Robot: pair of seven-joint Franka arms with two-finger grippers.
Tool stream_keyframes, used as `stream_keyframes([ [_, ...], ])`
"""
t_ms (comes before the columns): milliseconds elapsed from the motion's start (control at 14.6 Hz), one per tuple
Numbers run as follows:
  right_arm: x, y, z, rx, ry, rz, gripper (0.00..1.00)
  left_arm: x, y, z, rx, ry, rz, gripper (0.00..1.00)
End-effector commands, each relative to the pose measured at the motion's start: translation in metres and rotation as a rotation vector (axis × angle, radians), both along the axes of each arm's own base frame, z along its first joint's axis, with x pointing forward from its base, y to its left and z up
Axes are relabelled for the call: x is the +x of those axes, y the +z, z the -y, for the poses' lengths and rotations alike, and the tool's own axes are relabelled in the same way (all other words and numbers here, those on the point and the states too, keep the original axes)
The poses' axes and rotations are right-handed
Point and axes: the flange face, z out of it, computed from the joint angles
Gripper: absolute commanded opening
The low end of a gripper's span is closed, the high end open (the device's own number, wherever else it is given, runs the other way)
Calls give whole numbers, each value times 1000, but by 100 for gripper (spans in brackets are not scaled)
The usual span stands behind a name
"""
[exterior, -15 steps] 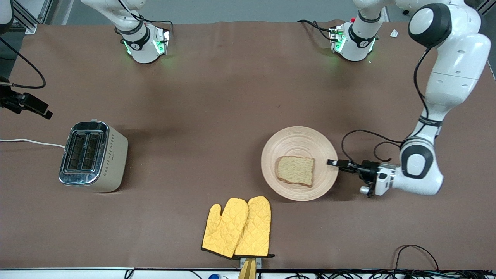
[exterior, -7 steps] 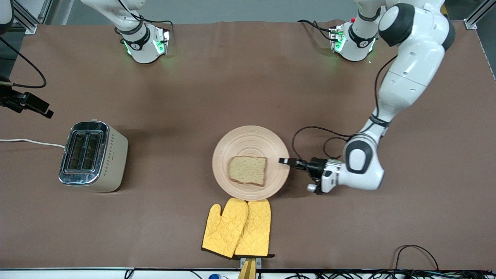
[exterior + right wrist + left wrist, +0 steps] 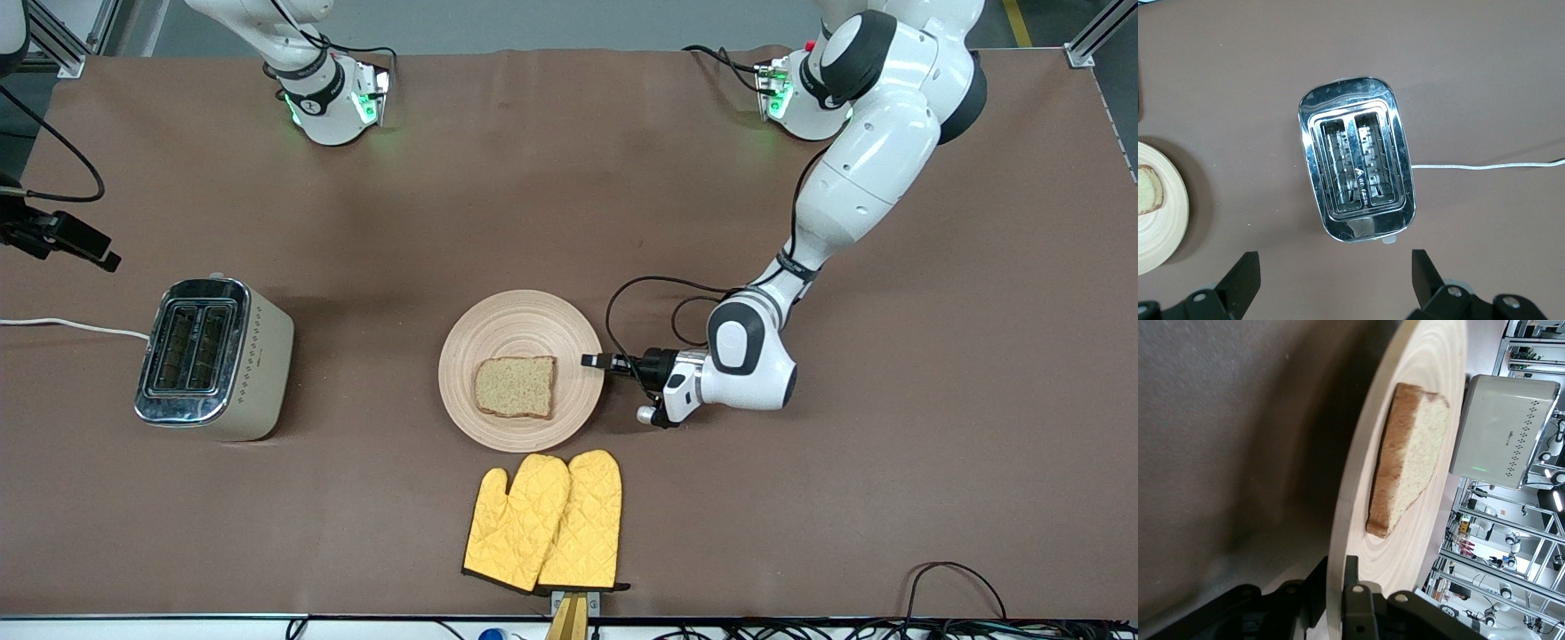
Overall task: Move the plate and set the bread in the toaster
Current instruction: 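Slide the wooden plate with the left gripper toward the toaster, then release the plate with the left gripper while the right gripper reaches the bread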
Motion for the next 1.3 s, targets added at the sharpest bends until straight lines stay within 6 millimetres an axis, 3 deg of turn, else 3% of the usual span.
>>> stream_keyframes([
  [0,0,6,-2,-10,-4,18,100,3,7,12,-10,33,17,0],
  [137,0,5,0,-10,2,12,100,4,7,12,-13,37,14,9],
  [206,0,2,1,-9,2,3,100,4,7,12,-12,42,8,51],
  [274,3,-6,-2,-8,12,-15,100,4,7,11,-8,51,7,99],
  [343,4,-9,-9,-5,19,-30,100,6,8,10,0,60,12,100],
  [548,14,-20,-72,49,38,-37,100,5,10,12,1,59,13,100],
  [754,40,-61,-149,119,-26,-30,100,13,16,0,5,71,24,100],
  [960,69,-117,-220,151,-53,37,100,18,16,-23,38,73,34,100],
  [1165,91,-172,-261,155,-12,75,100,31,21,-57,85,52,64,100],
  [1234,94,-186,-273,155,2,74,100,39,28,-77,102,41,61,100],
])
